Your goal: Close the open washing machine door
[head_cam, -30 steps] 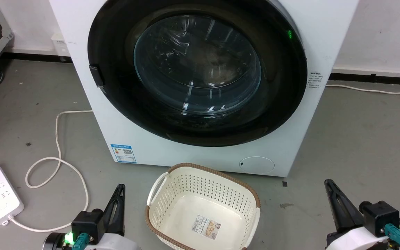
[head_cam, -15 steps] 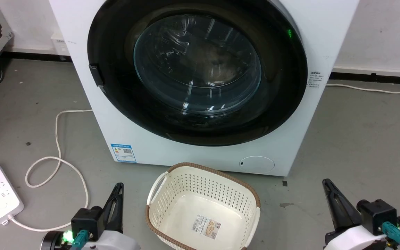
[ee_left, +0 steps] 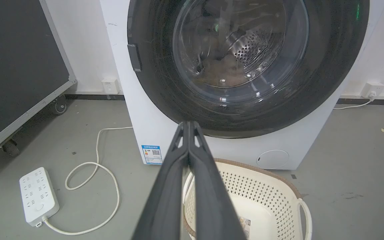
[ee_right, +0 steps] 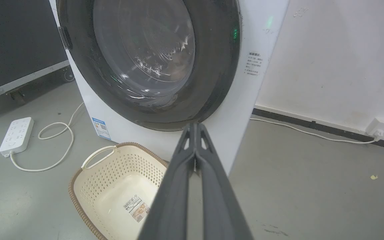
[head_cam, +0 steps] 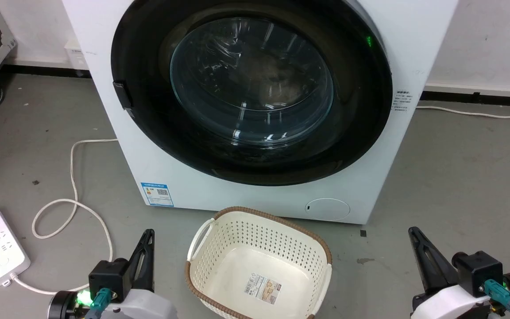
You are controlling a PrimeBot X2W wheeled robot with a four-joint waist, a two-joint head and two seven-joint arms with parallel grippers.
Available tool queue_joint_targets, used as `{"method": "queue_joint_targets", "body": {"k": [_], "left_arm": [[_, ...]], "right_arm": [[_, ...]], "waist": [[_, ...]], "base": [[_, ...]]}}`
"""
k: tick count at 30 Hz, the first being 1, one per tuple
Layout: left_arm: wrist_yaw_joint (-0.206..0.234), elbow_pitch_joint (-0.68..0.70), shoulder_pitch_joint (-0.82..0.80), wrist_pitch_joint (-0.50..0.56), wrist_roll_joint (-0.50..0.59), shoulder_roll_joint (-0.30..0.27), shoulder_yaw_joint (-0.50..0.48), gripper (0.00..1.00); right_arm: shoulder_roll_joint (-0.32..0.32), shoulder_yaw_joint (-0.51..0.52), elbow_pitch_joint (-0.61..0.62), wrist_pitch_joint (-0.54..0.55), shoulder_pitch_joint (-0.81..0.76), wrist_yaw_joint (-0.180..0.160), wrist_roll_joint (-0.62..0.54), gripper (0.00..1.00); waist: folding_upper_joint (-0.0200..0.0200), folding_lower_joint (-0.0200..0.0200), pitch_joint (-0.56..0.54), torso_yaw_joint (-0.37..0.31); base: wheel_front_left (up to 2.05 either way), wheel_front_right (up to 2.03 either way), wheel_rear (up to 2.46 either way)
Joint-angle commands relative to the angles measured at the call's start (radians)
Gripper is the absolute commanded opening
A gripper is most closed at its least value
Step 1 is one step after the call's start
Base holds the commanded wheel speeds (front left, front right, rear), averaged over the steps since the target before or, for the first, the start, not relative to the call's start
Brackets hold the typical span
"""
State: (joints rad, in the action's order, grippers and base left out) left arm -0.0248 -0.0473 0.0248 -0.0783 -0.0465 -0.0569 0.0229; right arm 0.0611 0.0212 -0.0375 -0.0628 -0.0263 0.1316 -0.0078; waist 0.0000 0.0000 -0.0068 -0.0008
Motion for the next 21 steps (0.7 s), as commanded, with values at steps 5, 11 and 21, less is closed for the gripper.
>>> {"method": "queue_joint_targets", "body": {"k": [5, 11, 21], "left_arm": [[0.008, 0.013, -0.014, 0.016, 0.014, 0.002, -0.005, 0.00], [0.012, 0.022, -0.017, 0.032, 0.022, 0.003, -0.010, 0.00], [0.018, 0.033, -0.020, 0.052, 0.033, 0.005, -0.015, 0.00]], "right_arm": [[-0.006, -0.005, 0.013, 0.011, 0.017, -0.001, 0.005, 0.00], [-0.008, -0.010, 0.019, 0.024, 0.020, -0.001, 0.006, 0.00], [-0.009, -0.015, 0.027, 0.041, 0.023, -0.001, 0.007, 0.00]], "waist": [[0.0000, 0.0000, 0.001, 0.000], [0.0000, 0.0000, 0.003, 0.000], [0.0000, 0.0000, 0.004, 0.001]], "base": [[0.00, 0.00, 0.00], [0.00, 0.00, 0.00], [0.00, 0.00, 0.00]]}}
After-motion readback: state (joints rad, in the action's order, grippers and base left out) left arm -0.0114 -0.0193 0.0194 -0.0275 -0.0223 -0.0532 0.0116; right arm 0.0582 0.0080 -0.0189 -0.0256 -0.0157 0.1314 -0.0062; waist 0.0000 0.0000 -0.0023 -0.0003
